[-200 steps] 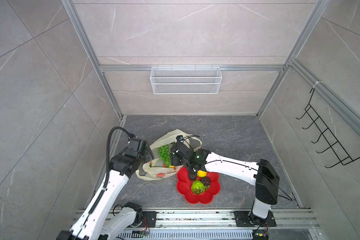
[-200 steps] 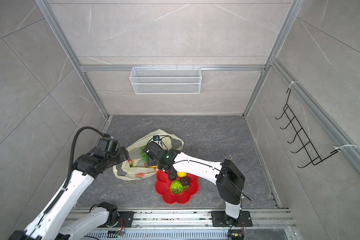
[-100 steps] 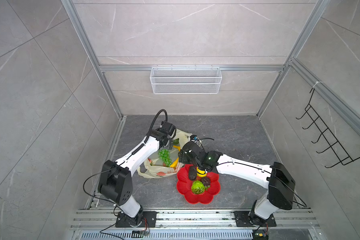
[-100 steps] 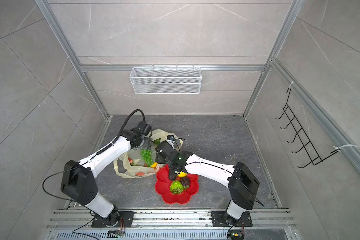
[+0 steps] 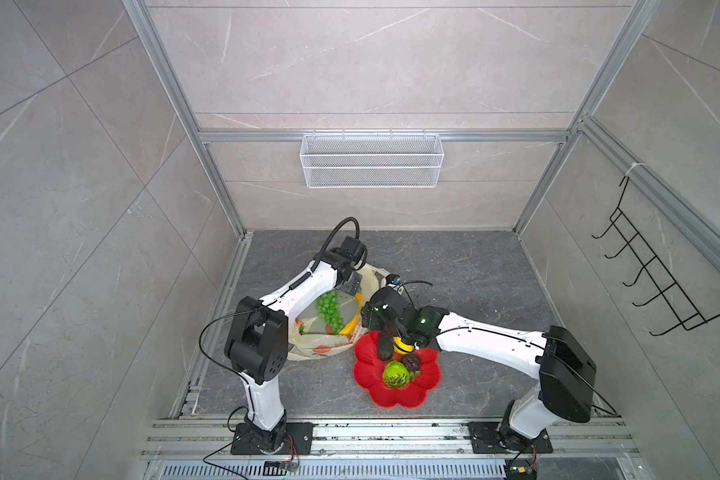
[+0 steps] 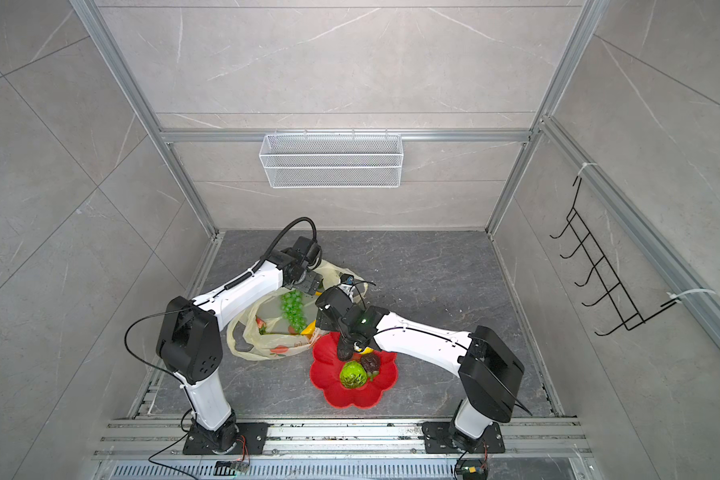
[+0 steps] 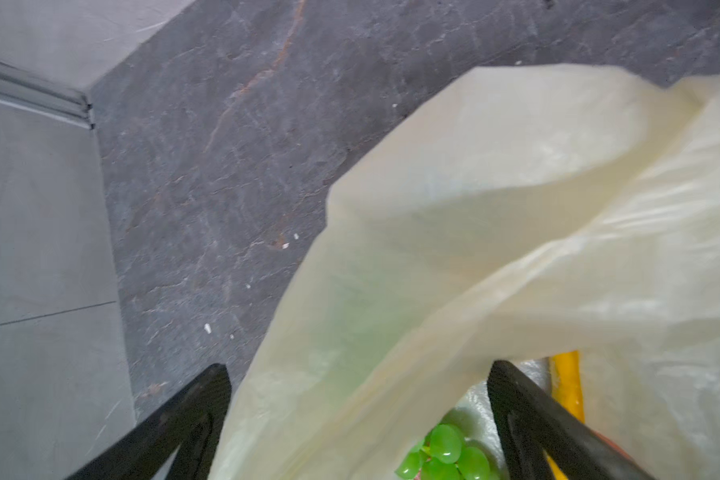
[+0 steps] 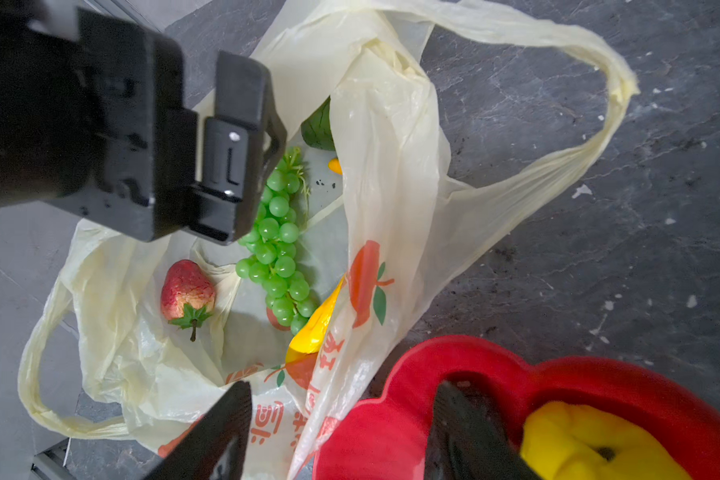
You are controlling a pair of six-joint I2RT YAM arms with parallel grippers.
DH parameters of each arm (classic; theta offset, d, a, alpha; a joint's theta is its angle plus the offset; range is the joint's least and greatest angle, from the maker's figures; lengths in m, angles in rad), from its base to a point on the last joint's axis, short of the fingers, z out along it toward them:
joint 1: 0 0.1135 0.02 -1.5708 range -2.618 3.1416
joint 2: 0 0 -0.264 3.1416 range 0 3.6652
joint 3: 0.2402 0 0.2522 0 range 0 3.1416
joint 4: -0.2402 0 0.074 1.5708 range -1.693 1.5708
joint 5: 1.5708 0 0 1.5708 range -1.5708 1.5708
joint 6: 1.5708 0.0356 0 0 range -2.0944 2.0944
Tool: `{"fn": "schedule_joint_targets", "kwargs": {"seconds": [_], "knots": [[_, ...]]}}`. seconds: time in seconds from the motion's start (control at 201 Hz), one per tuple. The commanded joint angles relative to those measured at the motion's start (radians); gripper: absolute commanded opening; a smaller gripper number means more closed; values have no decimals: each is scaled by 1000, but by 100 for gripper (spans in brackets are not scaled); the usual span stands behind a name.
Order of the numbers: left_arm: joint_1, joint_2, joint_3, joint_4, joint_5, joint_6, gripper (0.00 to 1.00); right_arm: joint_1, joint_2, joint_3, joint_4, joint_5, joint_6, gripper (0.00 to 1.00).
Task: Take the fake fruits out of the plastic bag
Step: 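Lift the bag's near edge with the left gripper while the right gripper hovers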
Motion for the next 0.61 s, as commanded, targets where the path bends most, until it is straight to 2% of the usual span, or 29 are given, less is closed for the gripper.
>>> {"fn": "schedule_joint_targets", "kwargs": {"seconds": [0.0,0.08,0.179,0.324,0.428,0.548,0.602], "knots": [[7,58,50,-19,99,36,100,-4,-32,-18,16,9,21,72],[19,98,77,-29,51,17,99,-3,-36,-22,18,8,21,72],[41,125,106,-17,-25,-22,89,-3,-34,-22,23,6,20,72],[66,107,104,50,5,-62,54,-3,-4,-6,36,-25,14,71],[78,53,69,95,26,-106,21,-3,15,5,42,-35,9,71],[92,-59,-22,158,9,-162,0,-2,34,25,54,-65,-16,71],[97,-121,-68,173,-32,-208,0,4,42,32,78,-87,-33,70]]}}
